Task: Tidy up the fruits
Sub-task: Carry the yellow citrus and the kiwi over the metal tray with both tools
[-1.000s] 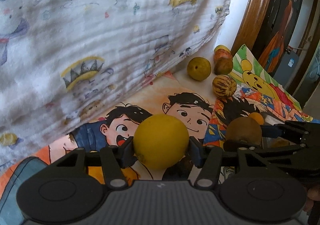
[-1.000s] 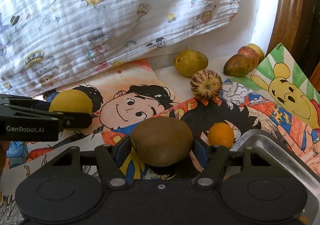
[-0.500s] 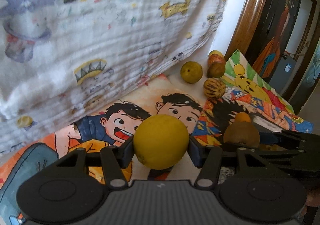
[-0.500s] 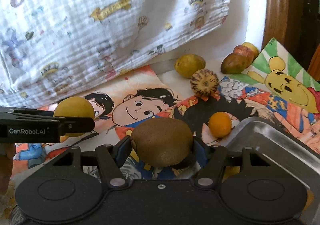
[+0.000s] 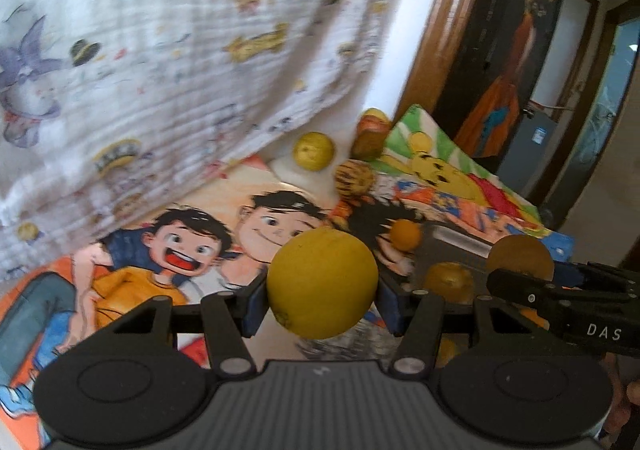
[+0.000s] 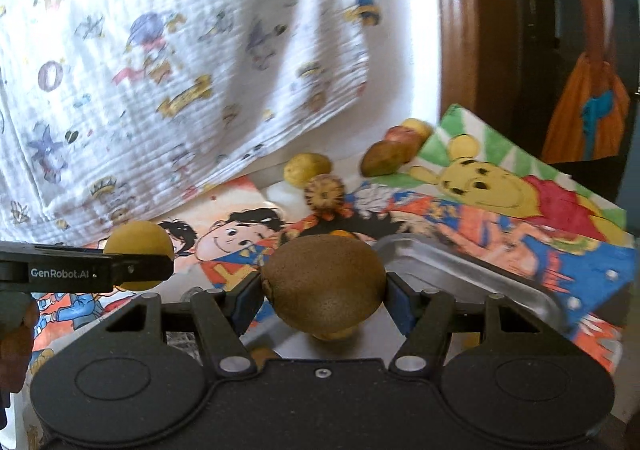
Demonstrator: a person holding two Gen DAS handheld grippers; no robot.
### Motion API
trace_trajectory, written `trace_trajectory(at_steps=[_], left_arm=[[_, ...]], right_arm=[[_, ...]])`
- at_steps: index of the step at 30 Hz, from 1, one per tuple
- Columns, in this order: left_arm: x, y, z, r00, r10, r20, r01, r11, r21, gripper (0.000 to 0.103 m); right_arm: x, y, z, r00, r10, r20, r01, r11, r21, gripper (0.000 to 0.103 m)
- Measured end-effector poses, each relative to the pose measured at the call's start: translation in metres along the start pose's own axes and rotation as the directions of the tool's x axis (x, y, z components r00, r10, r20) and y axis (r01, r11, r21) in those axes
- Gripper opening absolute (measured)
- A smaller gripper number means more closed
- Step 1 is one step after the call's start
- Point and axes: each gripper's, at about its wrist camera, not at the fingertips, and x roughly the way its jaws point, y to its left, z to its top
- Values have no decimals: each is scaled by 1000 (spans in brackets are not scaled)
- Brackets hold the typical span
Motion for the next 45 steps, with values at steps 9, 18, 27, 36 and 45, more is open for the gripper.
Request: trace_trajectory(at_steps=[9, 18, 27, 36, 45], left_arm=[[-10, -35, -18, 996, -83, -22, 84, 996, 44, 61], [-8, -53, -38, 989, -128, -74, 133, 989, 66, 61], [-2, -62, -51, 982, -140, -124, 151, 985, 83, 61], [3, -64, -54, 979, -143, -148, 156, 984, 80, 61], [8, -65, -56, 977, -139, -161, 154, 984, 84, 61]], right_arm=[[-44, -24, -25, 998, -60, 14, 59, 998, 28, 67], [-63, -41, -53, 995, -100, -22, 101, 992, 73, 67], [-58, -42, -67, 994, -94, -59, 98, 993, 68, 67], [-52, -41, -71, 993, -93, -72, 98, 994, 56, 67], [-48, -42, -72, 992, -95, -80, 99, 993, 57, 67]])
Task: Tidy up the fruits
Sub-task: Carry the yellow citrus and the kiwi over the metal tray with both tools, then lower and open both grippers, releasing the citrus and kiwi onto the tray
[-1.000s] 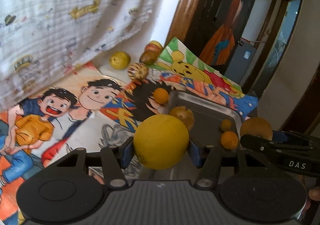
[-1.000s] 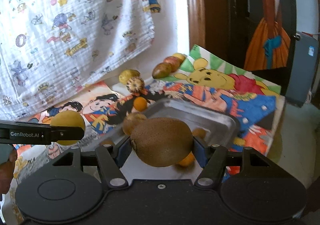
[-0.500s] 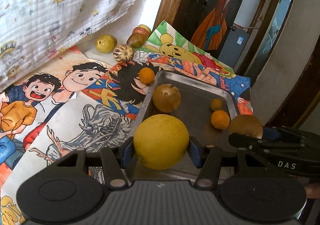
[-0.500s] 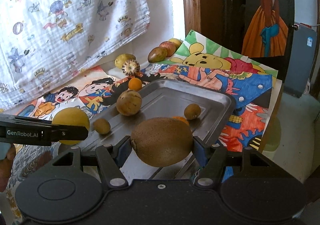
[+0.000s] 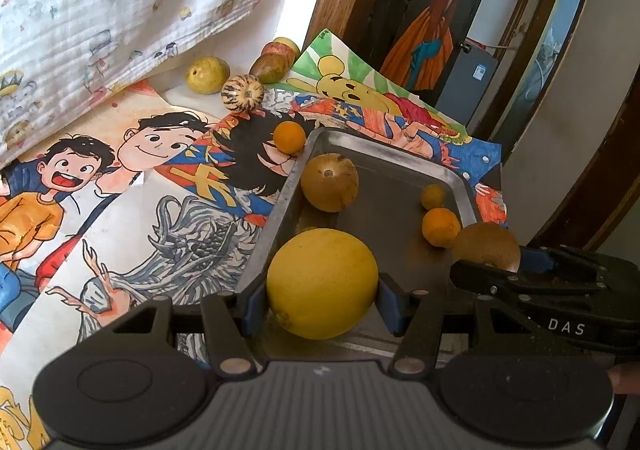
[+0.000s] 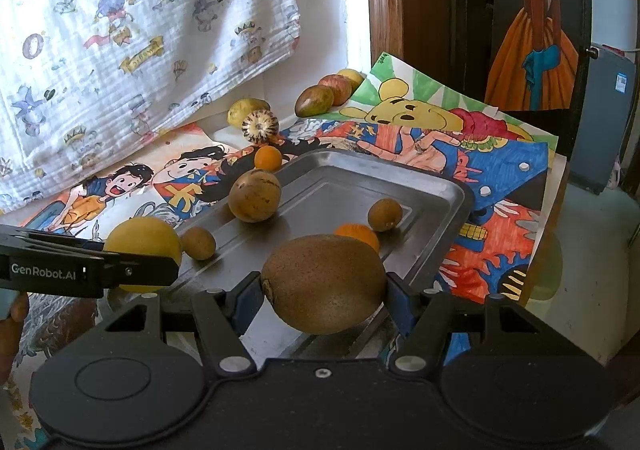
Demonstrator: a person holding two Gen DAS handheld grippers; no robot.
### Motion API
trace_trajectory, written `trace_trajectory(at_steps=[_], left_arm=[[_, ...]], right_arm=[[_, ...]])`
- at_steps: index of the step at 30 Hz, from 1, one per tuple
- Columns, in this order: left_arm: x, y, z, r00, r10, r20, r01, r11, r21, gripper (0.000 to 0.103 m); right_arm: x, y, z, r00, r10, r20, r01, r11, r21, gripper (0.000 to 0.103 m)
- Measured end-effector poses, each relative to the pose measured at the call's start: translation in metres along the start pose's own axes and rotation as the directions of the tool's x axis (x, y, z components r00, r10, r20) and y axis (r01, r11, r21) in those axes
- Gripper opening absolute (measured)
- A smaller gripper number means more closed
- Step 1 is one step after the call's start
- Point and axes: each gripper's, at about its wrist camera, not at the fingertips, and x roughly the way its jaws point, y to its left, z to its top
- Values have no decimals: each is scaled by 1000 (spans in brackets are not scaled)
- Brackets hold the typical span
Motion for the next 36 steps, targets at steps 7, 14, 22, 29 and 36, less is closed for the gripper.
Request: trace_trajectory(at_steps=[7, 14, 22, 29, 36], left_arm=[[6, 0, -1, 1000, -2, -8, 2, 1000, 5, 61], [14, -2, 1, 1000, -10, -15, 10, 1000, 11, 61], [22, -3, 7, 1000, -18, -6, 18, 1000, 13, 61], [28, -5, 8, 1000, -22, 1, 22, 1000, 23, 61], [27, -5, 8, 1000, -20, -3, 20, 1000, 21, 61]], right_arm=[[8, -2, -1, 1000, -8, -9, 8, 1000, -10, 67], [16, -3, -1, 1000, -9, -2, 9, 1000, -28, 67], [23, -6, 1, 999, -28, 19, 29, 998, -55, 67], [29, -8, 1, 999, -42, 34, 44, 996, -78, 67], [29, -8, 1, 999, -39, 31, 42, 996, -77, 67]])
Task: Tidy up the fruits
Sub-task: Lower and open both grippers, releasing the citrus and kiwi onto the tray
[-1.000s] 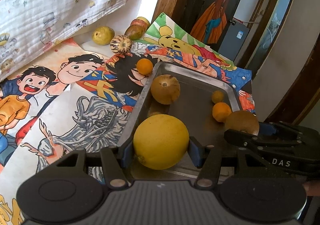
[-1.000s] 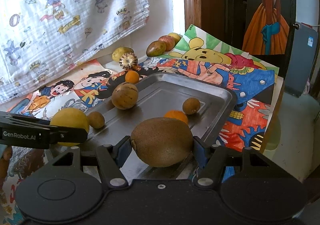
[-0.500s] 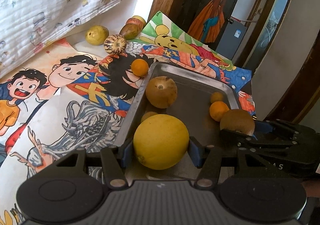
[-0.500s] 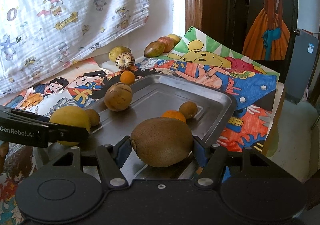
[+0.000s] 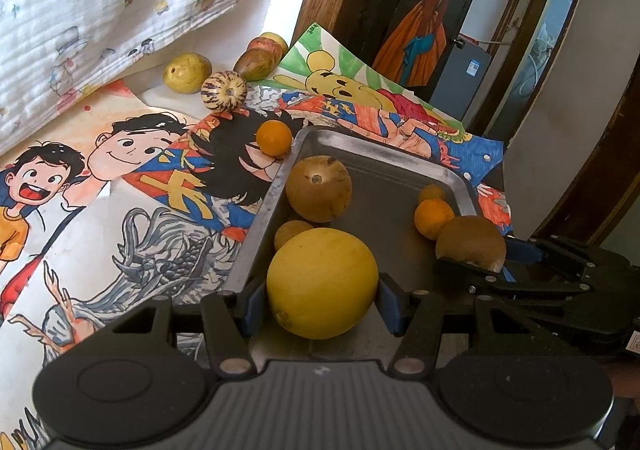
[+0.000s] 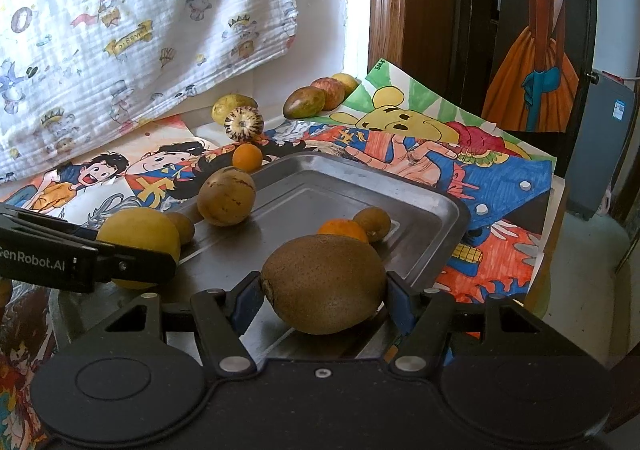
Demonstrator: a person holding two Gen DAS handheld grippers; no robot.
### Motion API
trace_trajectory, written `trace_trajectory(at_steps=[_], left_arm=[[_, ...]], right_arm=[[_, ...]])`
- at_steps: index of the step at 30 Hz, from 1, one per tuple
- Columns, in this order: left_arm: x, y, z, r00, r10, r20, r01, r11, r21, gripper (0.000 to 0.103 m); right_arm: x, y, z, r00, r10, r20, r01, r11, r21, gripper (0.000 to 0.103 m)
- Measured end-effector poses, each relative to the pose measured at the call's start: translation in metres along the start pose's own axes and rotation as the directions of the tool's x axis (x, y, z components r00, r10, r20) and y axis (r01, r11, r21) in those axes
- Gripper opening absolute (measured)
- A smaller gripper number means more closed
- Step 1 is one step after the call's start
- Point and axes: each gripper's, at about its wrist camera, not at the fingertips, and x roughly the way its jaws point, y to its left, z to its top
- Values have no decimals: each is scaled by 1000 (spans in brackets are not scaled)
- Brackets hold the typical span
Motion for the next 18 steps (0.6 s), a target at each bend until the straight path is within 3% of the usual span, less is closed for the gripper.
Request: trace_trajectory(at_steps=[9, 18], left_arm=[[-4, 6, -1, 1000, -20, -10, 20, 1000, -24, 62], [-24, 6, 0, 999, -15, 37, 16, 1000, -21, 62]], right_arm=[[-2, 5, -3, 1000, 16, -11, -16, 1000, -10, 67], [-9, 10, -7, 1000, 24, -19, -25, 1000, -14, 68]])
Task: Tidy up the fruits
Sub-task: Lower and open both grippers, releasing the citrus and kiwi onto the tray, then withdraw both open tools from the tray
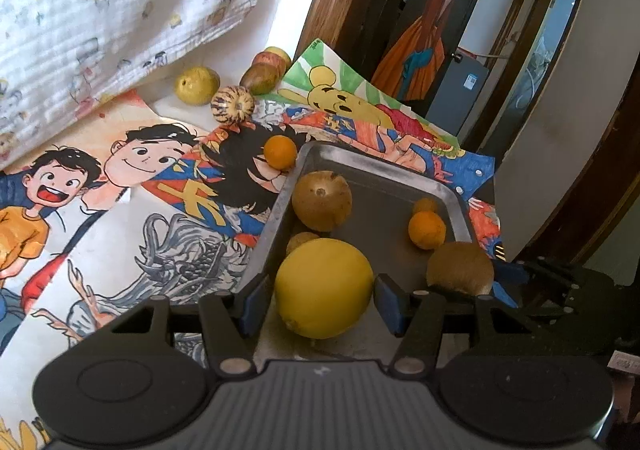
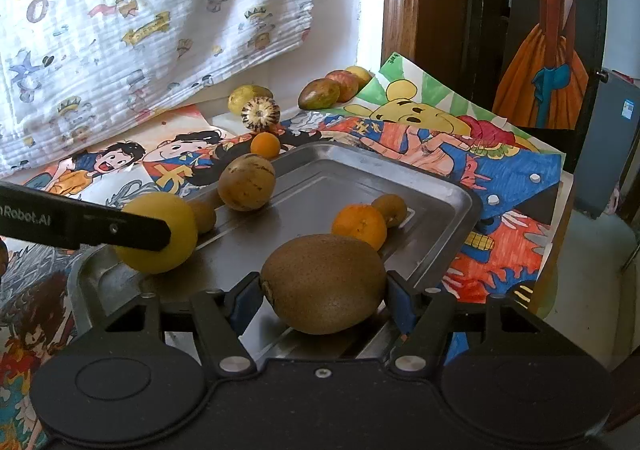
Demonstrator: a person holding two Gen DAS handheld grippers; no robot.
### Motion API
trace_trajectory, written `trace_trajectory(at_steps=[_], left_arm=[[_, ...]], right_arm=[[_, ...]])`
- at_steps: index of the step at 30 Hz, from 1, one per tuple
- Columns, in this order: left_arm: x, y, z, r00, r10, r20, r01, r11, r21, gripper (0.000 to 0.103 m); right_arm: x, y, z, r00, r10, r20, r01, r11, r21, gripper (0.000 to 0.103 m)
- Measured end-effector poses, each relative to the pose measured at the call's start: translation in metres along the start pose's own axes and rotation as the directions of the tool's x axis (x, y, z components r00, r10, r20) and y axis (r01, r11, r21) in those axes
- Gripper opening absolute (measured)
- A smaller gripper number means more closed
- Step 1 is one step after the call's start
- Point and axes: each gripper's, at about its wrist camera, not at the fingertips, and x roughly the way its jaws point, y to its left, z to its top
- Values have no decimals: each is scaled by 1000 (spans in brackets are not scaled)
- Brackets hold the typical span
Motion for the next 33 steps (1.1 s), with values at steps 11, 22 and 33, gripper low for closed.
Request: trace_trajectory(at_steps=[11, 22, 33], left_arm=[[-35, 1, -6, 996, 36, 78, -35, 999, -6, 85], [-74, 13, -24, 988, 111, 109, -108, 993, -37, 103], [-109, 32, -56, 970, 239, 35, -237, 970, -63, 103]], right_arm=[[-30, 3, -1, 999, -4, 35, 2, 998, 60, 85], [-70, 29, -4, 999, 15, 43, -20, 992, 124, 102], [-102, 71, -15, 997, 15, -78, -2, 986, 168, 102]])
